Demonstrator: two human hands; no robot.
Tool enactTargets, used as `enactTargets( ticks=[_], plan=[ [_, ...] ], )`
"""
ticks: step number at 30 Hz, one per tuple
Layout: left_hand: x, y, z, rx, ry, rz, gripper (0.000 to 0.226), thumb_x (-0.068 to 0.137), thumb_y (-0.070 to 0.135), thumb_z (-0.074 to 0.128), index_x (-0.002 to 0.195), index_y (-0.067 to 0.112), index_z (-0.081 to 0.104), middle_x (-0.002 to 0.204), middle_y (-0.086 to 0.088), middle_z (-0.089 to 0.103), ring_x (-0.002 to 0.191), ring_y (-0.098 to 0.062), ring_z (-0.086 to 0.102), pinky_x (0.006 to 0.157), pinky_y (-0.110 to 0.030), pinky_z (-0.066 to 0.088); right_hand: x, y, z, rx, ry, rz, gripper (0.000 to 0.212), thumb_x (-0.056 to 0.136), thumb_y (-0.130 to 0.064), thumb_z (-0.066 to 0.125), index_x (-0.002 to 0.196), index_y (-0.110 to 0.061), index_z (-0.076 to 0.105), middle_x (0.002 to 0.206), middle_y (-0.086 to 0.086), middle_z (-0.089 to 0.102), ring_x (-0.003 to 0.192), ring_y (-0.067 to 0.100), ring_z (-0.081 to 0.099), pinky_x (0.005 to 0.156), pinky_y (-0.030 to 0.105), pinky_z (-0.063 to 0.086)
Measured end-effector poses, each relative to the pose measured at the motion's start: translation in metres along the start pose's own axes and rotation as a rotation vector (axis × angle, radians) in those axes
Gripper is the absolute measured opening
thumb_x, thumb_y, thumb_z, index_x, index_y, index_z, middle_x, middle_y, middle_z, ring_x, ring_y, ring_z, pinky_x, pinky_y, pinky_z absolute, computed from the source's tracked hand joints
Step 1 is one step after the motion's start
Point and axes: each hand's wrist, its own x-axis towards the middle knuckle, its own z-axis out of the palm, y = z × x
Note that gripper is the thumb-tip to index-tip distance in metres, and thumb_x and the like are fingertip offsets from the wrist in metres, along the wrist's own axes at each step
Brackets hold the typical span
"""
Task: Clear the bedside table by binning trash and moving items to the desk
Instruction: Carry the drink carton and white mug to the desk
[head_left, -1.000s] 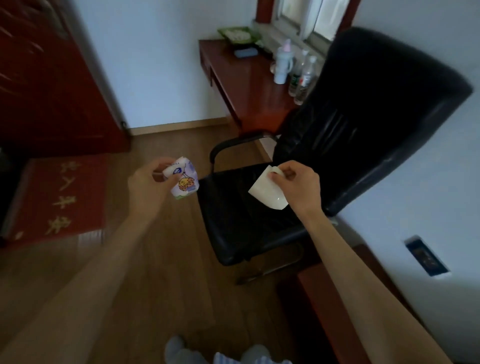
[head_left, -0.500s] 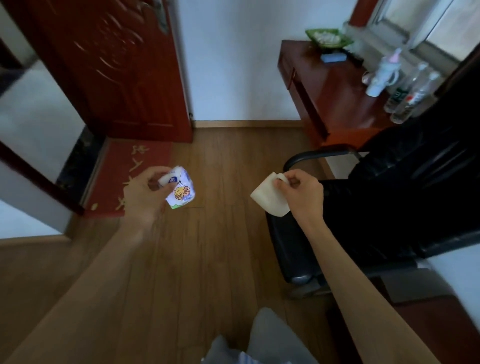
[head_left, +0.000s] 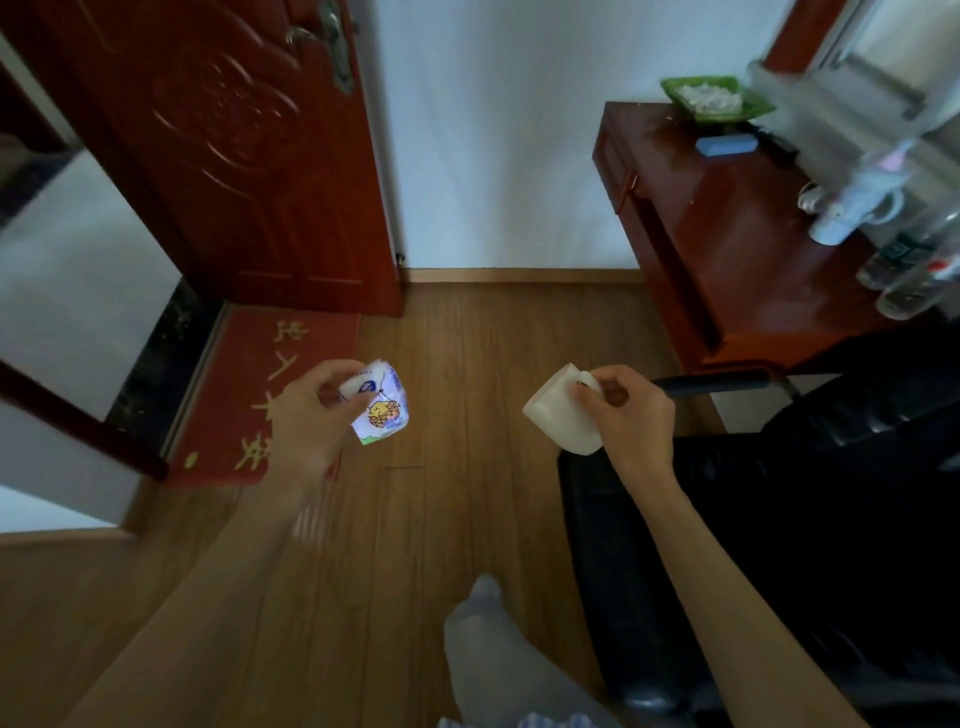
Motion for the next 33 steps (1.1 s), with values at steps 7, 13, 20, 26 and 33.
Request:
enactTargets(
  ticks=[7,13,20,26,33],
  plan=[
    [0.114,0.025,0.059,0.003,-0.060,0.043,0.030,0.077,0.011,0.073,0.089,0.038,0.067,0.085,0.020,0.071,0.080,-0.003,0.065,0.075,-0.030,0.054,0.115,-0.005,-0.003,0.013,0.061,0.039,0.018,0.081,-0.029,0.070,0.097,-0.020,0.066,0.091,-0.007,0.066,0.083,0.004,0.061,0.067,0.022,0.049],
    [0.190,0.016,0.105,-0.007,-0.140,0.047,0.030,0.076,0.010,0.074,0.097,0.030,0.069,0.098,0.000,0.071,0.091,-0.024,0.066,0.083,-0.054,0.053,0.186,0.005,-0.002,-0.045,0.155,0.074,0.011,0.078,-0.028,0.072,0.087,-0.025,0.068,0.079,-0.014,0.065,0.075,0.003,0.061,0.067,0.029,0.054],
    [0.305,0.025,0.165,0.022,-0.297,0.123,0.030,0.077,0.006,0.072,0.092,0.032,0.067,0.091,0.010,0.069,0.082,-0.013,0.064,0.070,-0.020,0.053,0.268,0.020,0.018,-0.076,0.222,0.228,0.010,0.077,-0.029,0.074,0.078,-0.032,0.064,0.073,-0.015,0.064,0.073,0.003,0.062,0.066,0.024,0.052],
    [0.424,0.040,0.214,0.022,-0.432,0.122,0.027,0.080,0.004,0.070,0.097,0.024,0.065,0.091,0.005,0.067,0.084,-0.014,0.063,0.067,-0.021,0.052,0.353,0.014,0.035,-0.165,0.310,0.275,0.011,0.080,-0.029,0.072,0.087,-0.022,0.066,0.075,-0.013,0.063,0.070,0.003,0.059,0.058,0.019,0.041],
    [0.521,0.055,0.275,0.073,-0.597,0.134,0.025,0.081,0.008,0.069,0.102,0.021,0.064,0.098,-0.001,0.065,0.090,-0.018,0.063,0.058,-0.013,0.051,0.416,0.016,0.042,-0.182,0.496,0.362,0.009,0.077,-0.026,0.073,0.081,-0.019,0.067,0.067,-0.014,0.061,0.061,0.003,0.056,0.059,0.024,0.047]
  ],
)
